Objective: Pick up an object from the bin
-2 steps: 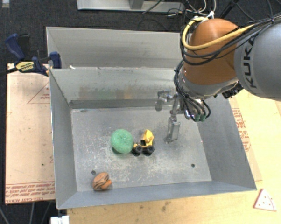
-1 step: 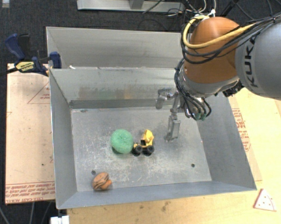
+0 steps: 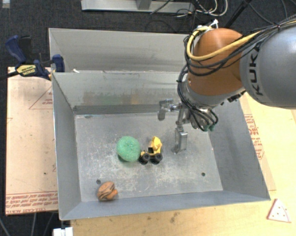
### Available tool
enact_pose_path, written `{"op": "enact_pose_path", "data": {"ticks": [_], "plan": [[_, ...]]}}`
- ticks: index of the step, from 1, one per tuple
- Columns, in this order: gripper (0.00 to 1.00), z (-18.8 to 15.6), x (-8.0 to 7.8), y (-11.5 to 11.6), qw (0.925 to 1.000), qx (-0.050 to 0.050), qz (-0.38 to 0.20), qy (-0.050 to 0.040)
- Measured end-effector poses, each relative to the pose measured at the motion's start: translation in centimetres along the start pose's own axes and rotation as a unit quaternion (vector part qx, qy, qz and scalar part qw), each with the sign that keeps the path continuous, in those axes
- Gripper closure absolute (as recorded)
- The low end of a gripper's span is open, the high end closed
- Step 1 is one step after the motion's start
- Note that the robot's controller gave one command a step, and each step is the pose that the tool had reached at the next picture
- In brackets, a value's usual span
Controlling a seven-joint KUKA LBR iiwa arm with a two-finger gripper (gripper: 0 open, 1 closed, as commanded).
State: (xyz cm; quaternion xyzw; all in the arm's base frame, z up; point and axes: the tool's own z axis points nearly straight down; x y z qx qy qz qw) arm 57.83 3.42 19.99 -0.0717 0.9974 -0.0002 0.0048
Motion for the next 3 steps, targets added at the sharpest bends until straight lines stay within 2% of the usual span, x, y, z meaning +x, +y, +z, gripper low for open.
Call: {"op": "enact_pose_path", "data": {"ticks": [1, 2, 3], "plan": [[0.0, 3.9, 0.1, 0.4, 0.9893, -0.002, -0.146, 0.0041], [0.0, 5.8, -1.0, 0.0, 0.9764, -0.002, -0.216, 0.0027], [0.0, 10.8, -1.1, 0.7, 0.941, -0.002, -0.338, 0.0024]]}}
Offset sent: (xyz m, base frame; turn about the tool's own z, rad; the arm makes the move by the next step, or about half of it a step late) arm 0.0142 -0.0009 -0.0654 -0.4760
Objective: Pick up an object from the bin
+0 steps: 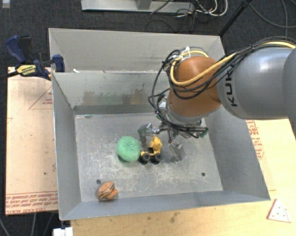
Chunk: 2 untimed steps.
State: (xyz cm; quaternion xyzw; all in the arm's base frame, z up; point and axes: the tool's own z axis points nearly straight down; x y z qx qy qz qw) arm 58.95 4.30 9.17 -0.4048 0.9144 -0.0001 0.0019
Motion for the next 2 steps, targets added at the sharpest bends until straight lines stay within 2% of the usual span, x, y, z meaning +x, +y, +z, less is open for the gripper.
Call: {"op": "enact_pose_path", "data": {"ticks": [1, 2], "plan": [[1.0, 2.15, -1.14, 0.12, 0.9751, -0.002, -0.222, 0.0], [1.0, 2.15, -1.14, 0.12, 0.9751, -0.002, -0.222, -0.0001]]}}
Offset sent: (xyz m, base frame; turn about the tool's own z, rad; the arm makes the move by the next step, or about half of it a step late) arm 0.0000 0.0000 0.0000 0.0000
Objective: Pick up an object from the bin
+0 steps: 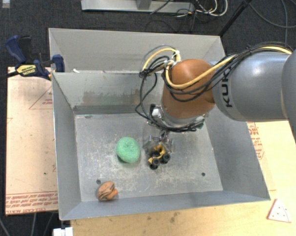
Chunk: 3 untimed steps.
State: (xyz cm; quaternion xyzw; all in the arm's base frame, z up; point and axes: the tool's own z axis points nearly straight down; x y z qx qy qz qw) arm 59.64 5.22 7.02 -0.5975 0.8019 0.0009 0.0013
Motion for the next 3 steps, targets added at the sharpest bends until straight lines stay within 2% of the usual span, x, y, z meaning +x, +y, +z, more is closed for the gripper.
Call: {"op": "enact_pose_path", "data": {"ticks": [2, 3], "plan": [[1.0, -1.3, 0.0, 0.2, 1.0, -0.004, 0.001, 0.0012], [1.0, -3.6, 0.0, 0.2, 1.0, -0.002, 0.001, 0.0009]]}}
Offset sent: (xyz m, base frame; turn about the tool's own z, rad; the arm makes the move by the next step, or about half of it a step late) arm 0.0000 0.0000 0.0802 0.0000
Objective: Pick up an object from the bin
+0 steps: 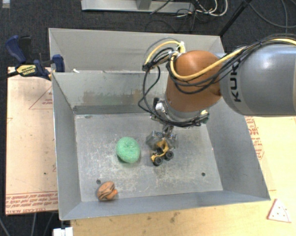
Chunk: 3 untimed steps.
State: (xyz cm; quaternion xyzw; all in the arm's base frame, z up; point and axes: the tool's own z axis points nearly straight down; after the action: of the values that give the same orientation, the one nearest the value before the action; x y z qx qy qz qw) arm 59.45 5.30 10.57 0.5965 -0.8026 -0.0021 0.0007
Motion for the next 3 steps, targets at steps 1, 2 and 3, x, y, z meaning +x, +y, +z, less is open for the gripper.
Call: {"op": "enact_pose_path", "data": {"ticks": [1, 2, 3], "plan": [[1.0, -1.1, -0.1, -0.2, 1.0, 0.004, 0.0, -0.0013], [1.0, -1.8, -0.1, -0.2, 1.0, 0.004, 0.001, -0.0012], [1.0, -2.5, -0.1, -0.1, 1.0, 0.002, 0.001, -0.0004]]}}
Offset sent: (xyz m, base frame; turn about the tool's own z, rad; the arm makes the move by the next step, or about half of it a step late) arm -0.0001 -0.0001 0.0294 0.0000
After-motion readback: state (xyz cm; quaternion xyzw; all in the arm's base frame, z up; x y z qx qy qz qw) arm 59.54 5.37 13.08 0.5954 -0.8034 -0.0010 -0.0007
